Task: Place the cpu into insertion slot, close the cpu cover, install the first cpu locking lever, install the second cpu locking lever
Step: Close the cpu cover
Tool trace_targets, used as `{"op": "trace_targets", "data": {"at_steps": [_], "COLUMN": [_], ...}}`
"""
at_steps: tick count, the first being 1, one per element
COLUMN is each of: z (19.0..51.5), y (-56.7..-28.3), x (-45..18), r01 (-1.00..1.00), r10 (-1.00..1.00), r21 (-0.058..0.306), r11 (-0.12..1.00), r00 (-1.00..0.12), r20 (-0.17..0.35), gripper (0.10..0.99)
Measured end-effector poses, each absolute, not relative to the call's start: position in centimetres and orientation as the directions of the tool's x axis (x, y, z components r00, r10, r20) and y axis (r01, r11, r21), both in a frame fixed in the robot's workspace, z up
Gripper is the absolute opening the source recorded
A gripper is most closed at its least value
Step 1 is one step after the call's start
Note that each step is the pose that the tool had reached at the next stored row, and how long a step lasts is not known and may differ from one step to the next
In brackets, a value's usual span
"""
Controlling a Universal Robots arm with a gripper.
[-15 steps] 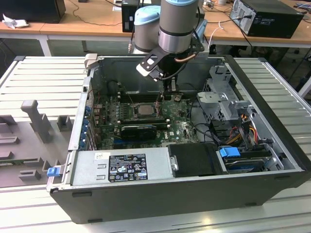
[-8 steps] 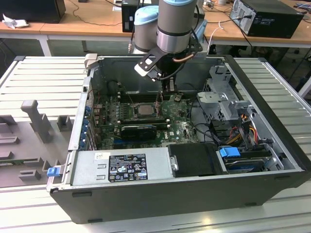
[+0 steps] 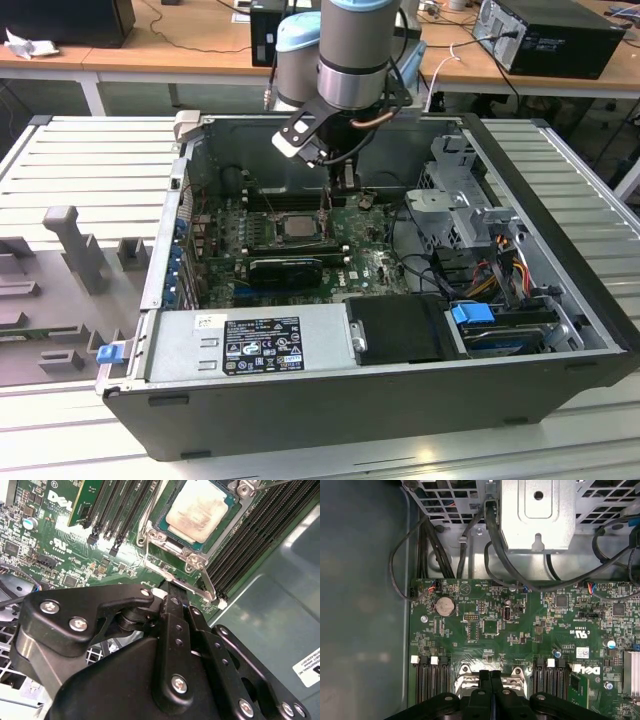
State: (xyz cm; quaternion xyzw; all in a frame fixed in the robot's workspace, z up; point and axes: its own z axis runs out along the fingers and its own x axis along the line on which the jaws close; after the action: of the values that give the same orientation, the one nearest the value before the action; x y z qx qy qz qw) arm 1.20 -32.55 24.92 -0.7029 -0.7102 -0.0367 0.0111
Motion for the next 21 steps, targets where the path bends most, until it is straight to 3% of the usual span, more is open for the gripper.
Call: {"op": "trace_targets", "data": {"at_steps": [15, 21], "z": [24.9, 23.5], "y": [-32.5, -32.5], "x": [0.4, -1.9], "r01": [0.999, 0.999], "r10": [0.998, 0.998], "r21": [0.036, 0.037], "r11": [0.009, 0.009], "r00": [-0.012, -0.012], "r20": [0.068, 0.068], "gripper": [0.106, 0.106]}}
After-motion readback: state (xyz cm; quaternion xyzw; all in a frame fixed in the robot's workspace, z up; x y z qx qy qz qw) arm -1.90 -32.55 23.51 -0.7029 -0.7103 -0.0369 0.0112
